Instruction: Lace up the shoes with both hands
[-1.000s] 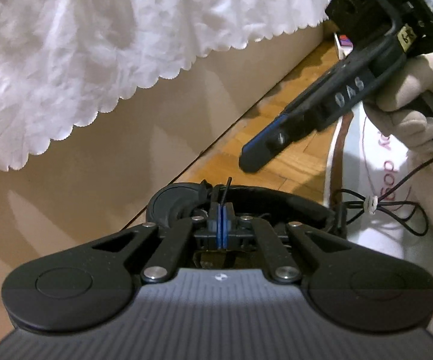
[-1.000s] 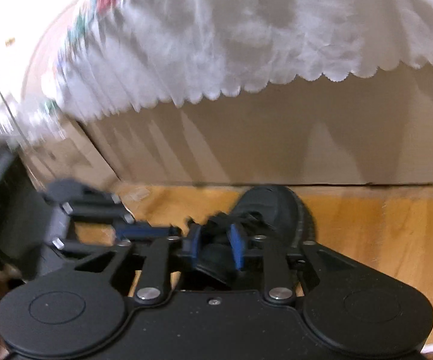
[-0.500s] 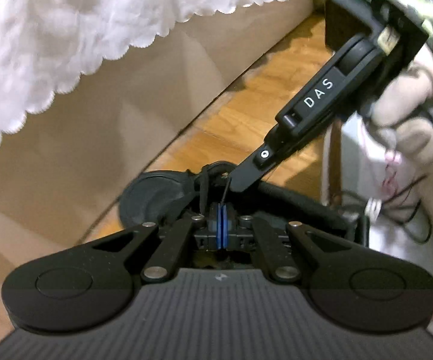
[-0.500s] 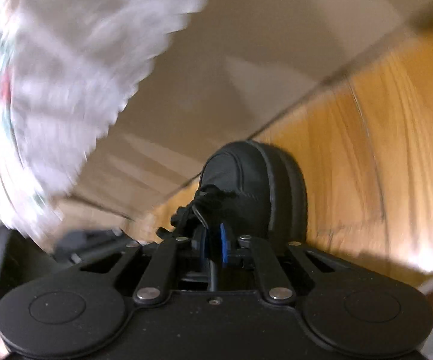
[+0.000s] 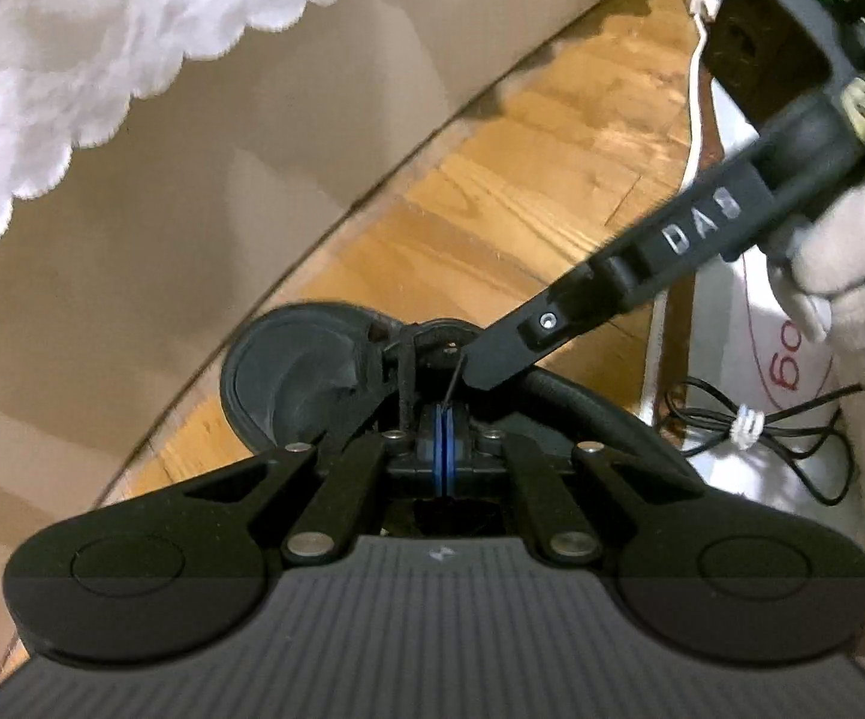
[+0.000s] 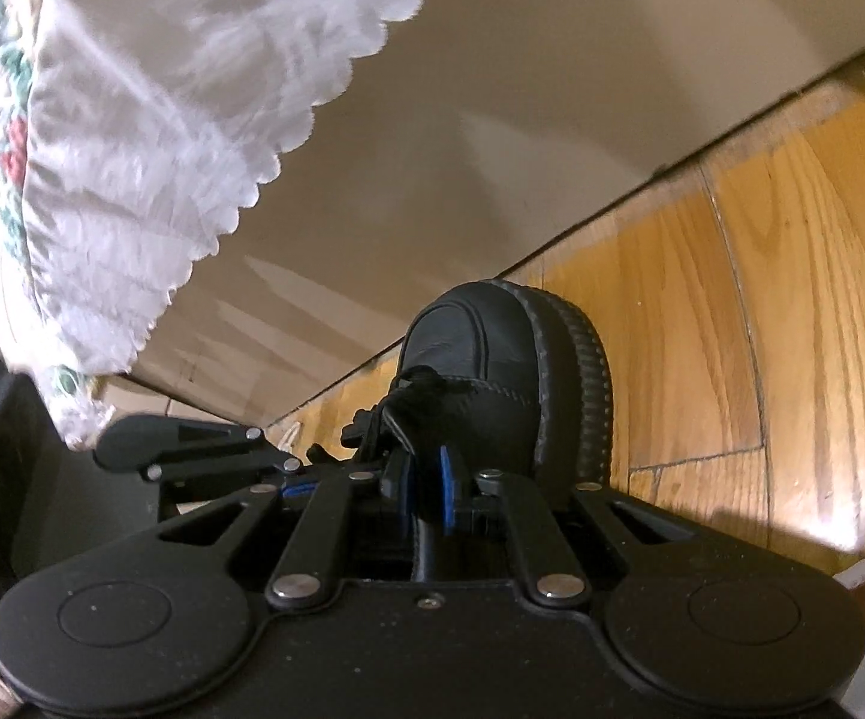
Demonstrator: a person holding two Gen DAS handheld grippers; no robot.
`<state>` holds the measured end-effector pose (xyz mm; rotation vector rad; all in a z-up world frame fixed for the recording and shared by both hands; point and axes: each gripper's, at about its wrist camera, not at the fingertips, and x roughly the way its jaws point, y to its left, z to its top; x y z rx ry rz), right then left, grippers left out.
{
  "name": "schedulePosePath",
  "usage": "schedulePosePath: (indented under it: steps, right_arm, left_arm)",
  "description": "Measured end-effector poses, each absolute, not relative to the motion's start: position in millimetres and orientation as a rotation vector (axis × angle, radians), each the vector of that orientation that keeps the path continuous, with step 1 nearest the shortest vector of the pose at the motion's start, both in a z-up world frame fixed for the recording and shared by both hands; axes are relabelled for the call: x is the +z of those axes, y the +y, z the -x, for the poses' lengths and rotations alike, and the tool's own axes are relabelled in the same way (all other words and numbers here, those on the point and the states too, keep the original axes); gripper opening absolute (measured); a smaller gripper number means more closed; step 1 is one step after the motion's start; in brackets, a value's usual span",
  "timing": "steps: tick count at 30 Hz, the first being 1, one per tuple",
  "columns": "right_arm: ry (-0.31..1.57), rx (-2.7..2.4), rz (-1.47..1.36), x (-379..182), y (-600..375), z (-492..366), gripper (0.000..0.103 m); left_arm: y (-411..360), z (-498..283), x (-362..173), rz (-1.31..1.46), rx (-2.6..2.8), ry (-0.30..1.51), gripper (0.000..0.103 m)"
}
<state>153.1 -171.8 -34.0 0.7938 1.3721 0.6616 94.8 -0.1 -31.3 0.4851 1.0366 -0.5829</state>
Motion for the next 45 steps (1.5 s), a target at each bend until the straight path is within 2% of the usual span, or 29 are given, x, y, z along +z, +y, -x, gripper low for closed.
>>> schedulePosePath:
  steps: [10, 16, 30, 38, 45]
  right_arm:
    - [1.320, 0.710, -0.572, -14, -160, -149, 0.013]
    - [1.318, 0.713, -0.565, -15, -161, -149, 0.013]
    - [1.317, 0.722, -0.551, -13, -160, -149, 0.013]
    - [1.267, 0.773, -0.376, -1, -145, -145, 0.013]
    - [1.245, 0.783, -0.312, 2, -141, -143, 0.014]
  left_arm:
    - [3, -124, -26, -0.370, -0.572, 1.230, 0.001]
    - [-5, -123, -29, -0.416, -0.565, 1.238, 0.001]
    - [0, -132, -32, -0.315, -0.502, 1.290, 0.001]
    - [2, -134, -34, -0.285, -0.490, 1.285, 0.001]
    - [-12, -126, -32, -0.440, -0.527, 1.256, 0.001]
